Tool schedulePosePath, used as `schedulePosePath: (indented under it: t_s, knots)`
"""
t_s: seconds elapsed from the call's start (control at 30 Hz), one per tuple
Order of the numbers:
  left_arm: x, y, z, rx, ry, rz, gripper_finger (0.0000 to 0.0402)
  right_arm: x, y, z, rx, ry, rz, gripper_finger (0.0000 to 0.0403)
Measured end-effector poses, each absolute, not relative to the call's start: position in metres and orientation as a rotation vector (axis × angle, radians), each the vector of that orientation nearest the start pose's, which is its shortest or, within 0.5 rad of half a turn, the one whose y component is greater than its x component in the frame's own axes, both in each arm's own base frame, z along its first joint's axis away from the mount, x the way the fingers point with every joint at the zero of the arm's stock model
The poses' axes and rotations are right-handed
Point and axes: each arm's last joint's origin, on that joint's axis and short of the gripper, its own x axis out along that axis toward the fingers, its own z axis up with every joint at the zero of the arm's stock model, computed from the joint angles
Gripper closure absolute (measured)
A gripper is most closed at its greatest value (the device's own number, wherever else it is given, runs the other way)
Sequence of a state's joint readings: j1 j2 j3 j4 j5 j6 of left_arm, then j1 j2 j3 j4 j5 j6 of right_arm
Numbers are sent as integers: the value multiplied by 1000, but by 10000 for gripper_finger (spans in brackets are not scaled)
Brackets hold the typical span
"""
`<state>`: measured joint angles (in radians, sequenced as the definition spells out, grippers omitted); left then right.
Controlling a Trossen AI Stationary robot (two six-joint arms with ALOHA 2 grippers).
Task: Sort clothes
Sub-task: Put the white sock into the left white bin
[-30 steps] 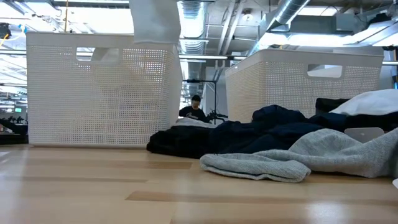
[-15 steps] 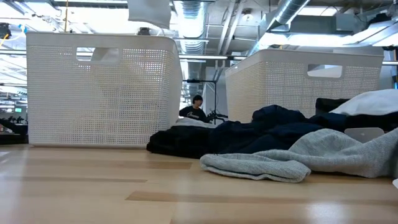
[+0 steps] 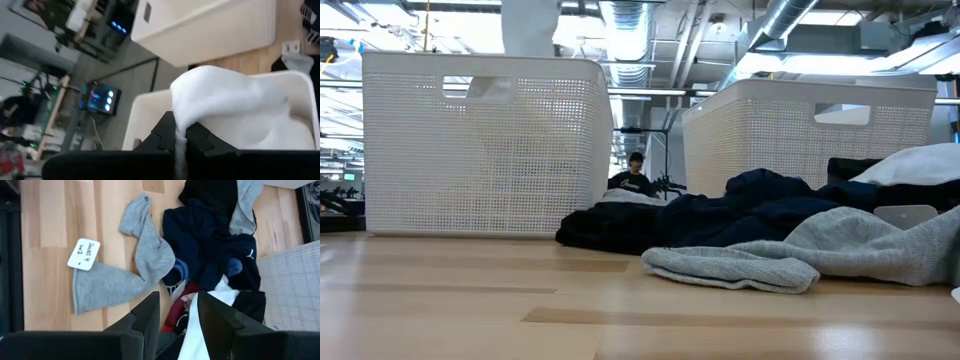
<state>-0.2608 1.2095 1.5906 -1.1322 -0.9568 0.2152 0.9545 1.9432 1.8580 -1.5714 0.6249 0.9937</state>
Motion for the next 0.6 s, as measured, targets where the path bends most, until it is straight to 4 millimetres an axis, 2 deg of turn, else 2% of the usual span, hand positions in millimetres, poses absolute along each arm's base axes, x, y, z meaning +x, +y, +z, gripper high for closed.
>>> schedulePosePath:
  t_s: [0.4, 0.6]
  knots:
    - [195, 11, 432, 540, 831, 597, 399, 208, 282, 271, -287, 1151, -381, 257]
    - [193, 33, 429, 481, 894, 620, 399, 195, 288, 262, -262, 1144, -411, 257]
